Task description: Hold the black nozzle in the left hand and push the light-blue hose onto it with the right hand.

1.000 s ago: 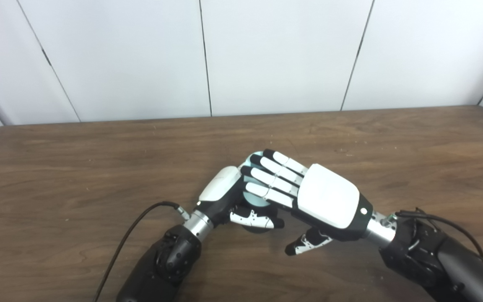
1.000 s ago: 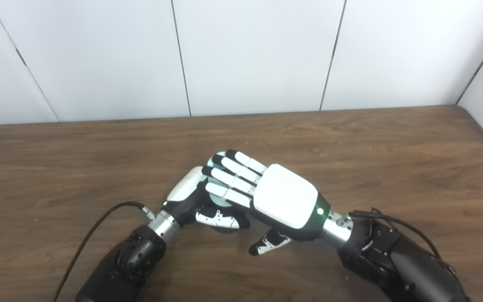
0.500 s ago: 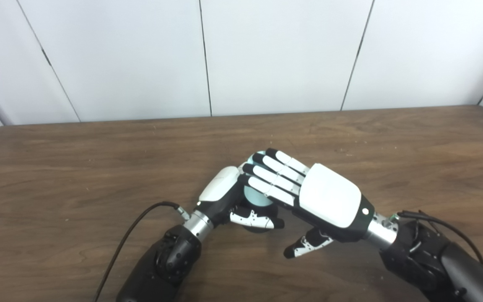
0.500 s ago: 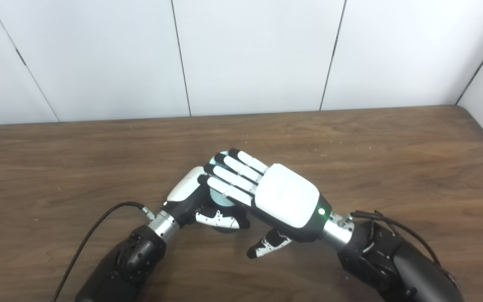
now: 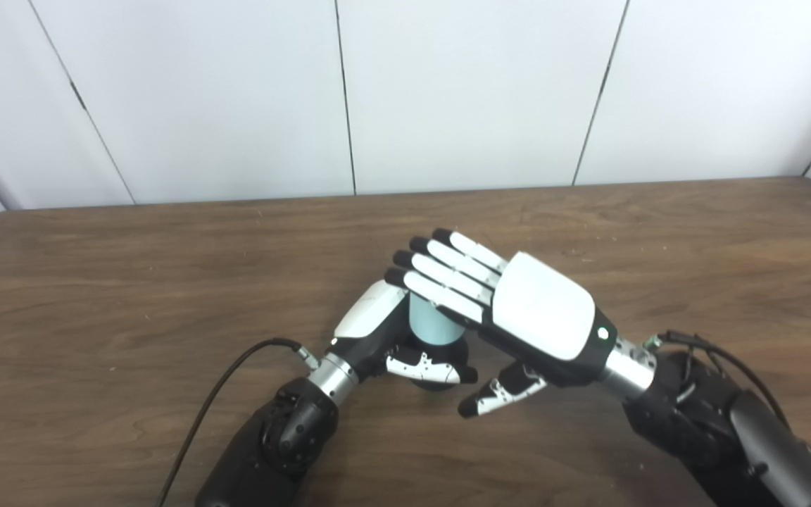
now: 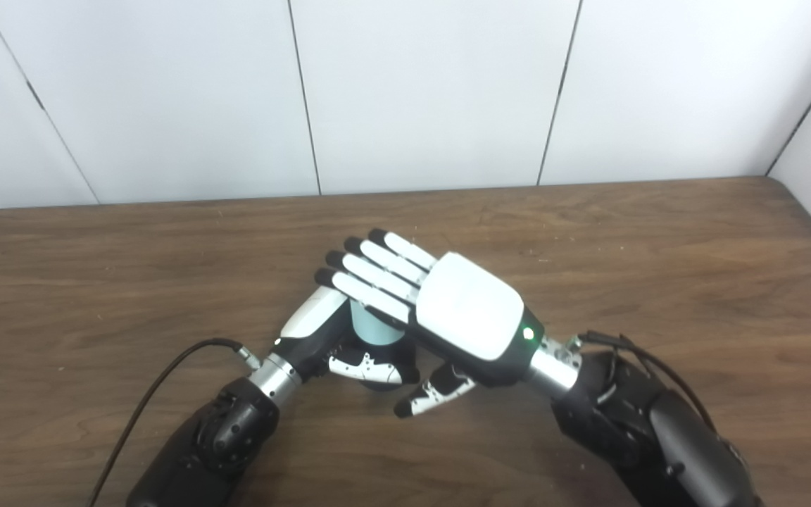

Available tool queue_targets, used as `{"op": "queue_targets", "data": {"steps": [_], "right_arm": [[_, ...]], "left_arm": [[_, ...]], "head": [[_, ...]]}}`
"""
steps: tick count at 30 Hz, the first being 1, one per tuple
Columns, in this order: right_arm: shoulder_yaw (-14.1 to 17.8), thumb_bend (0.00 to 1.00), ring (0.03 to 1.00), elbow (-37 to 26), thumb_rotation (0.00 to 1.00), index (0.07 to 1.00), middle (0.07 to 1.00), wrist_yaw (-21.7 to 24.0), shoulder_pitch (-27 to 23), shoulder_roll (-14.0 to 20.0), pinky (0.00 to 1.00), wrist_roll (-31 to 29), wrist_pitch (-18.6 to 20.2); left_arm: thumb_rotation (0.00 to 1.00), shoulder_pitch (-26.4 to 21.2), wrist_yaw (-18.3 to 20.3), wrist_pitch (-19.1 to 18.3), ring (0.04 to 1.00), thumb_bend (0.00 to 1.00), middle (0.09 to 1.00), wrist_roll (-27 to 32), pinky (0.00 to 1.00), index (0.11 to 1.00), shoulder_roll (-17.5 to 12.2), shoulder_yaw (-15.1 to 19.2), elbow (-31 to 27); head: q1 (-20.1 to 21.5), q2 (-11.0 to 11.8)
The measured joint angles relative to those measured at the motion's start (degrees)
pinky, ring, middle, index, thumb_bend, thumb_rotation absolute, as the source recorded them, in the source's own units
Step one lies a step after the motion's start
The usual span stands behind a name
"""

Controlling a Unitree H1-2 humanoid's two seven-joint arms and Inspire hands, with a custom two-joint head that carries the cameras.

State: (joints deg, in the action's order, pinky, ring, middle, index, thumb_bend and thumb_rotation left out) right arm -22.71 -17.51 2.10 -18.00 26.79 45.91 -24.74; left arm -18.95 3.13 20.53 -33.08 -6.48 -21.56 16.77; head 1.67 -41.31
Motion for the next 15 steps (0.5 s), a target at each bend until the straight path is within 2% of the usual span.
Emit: {"op": "queue_targets", "data": {"steps": [5, 9, 15], "right_arm": [[0.35, 0.73, 1.0, 0.0, 0.26, 1.0, 1.0, 0.01, -1.95, -0.1, 1.0, -1.33, -0.52], [1.5, 0.72, 1.0, -0.03, 0.31, 1.0, 1.0, 0.32, -1.95, -0.65, 1.0, -1.55, -0.52], [5.39, 0.69, 1.0, -1.45, 0.31, 1.0, 1.0, 1.7, -1.92, -2.0, 1.0, -3.41, 0.04]], "left_arm": [[0.54, -0.02, 0.0, 0.0, 0.9, 0.85, 0.794, 0.0, 1.0, 0.611, 0.07, 0.0, -0.07], [0.54, 0.0, 0.0, 0.0, 0.9, 0.85, 0.794, 0.0, 1.0, 0.611, 0.08, 0.0, -0.09], [0.54, 0.01, 0.0, 0.0, 0.9, 0.85, 0.794, 0.0, 1.0, 0.611, 0.08, 0.0, -0.1]], "head": [[0.0, -0.09], [0.09, -0.09], [-0.09, -0.09]]}}
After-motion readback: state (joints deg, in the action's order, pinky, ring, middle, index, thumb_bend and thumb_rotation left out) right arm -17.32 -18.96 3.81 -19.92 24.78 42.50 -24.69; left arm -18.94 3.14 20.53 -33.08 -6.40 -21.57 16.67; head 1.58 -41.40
